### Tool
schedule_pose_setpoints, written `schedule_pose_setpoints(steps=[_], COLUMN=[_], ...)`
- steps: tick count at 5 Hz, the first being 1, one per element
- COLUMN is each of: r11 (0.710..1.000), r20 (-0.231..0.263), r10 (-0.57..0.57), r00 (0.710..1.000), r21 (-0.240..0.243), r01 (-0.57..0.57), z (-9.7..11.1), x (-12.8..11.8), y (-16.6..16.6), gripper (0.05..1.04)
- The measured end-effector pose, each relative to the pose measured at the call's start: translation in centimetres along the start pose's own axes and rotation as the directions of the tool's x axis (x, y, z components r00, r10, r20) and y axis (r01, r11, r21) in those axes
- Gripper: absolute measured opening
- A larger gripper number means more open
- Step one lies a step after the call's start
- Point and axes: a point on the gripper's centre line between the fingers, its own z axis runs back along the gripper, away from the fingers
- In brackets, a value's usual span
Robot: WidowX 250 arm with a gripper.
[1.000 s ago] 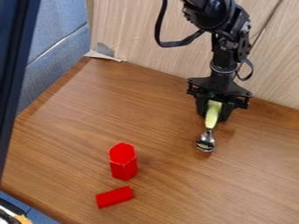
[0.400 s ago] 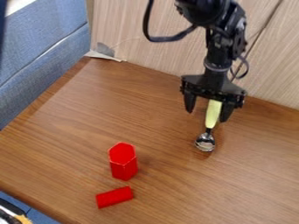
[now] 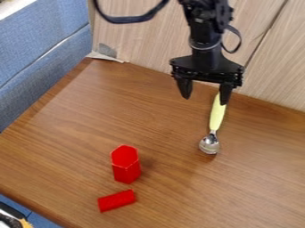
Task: Move the yellow spoon to the upper centre of the table
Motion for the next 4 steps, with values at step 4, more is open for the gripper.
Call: schedule_pose_setpoints(steps=[4], r11=[1.000], r20=[0.006], r10=[-0.002], r00=[1.000], r21=[-0.003], r01=[0.003], z=[0.13], x=[0.07], y=[0.00], gripper=[1.000])
